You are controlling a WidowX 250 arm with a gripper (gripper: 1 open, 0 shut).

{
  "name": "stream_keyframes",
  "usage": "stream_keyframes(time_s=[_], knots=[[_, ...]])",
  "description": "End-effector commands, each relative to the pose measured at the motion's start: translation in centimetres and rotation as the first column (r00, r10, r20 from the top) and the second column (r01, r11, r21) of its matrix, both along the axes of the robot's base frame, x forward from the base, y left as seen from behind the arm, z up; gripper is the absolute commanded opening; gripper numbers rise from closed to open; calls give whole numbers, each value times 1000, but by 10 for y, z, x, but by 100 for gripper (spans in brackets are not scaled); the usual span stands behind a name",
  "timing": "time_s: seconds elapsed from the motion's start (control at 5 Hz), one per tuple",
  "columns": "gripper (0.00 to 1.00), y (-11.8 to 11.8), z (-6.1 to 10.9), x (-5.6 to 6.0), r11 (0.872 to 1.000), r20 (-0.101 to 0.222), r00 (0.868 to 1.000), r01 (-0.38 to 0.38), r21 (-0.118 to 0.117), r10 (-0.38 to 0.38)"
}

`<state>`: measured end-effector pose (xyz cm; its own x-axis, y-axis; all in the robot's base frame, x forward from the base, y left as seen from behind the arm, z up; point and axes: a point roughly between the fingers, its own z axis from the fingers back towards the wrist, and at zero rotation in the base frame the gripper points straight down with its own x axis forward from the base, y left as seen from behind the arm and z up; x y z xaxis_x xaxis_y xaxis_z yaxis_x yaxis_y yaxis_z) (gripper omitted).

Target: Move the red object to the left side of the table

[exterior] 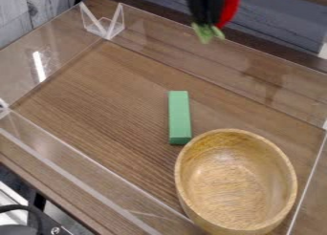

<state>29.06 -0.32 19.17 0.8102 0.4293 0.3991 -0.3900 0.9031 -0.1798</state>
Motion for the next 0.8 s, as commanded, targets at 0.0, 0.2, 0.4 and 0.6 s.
stream_keyframes(time_s=[0.0,0.2,0.4,0.6], knots=[[0,17,7,-17,999,41,999,32,5,-32],[0,37,3,-26,999,41,999,-27,17,26],[0,66,-3,-37,995,30,995,-98,35,97],[0,95,-26,-49,998,22,1000,-22,62,20]])
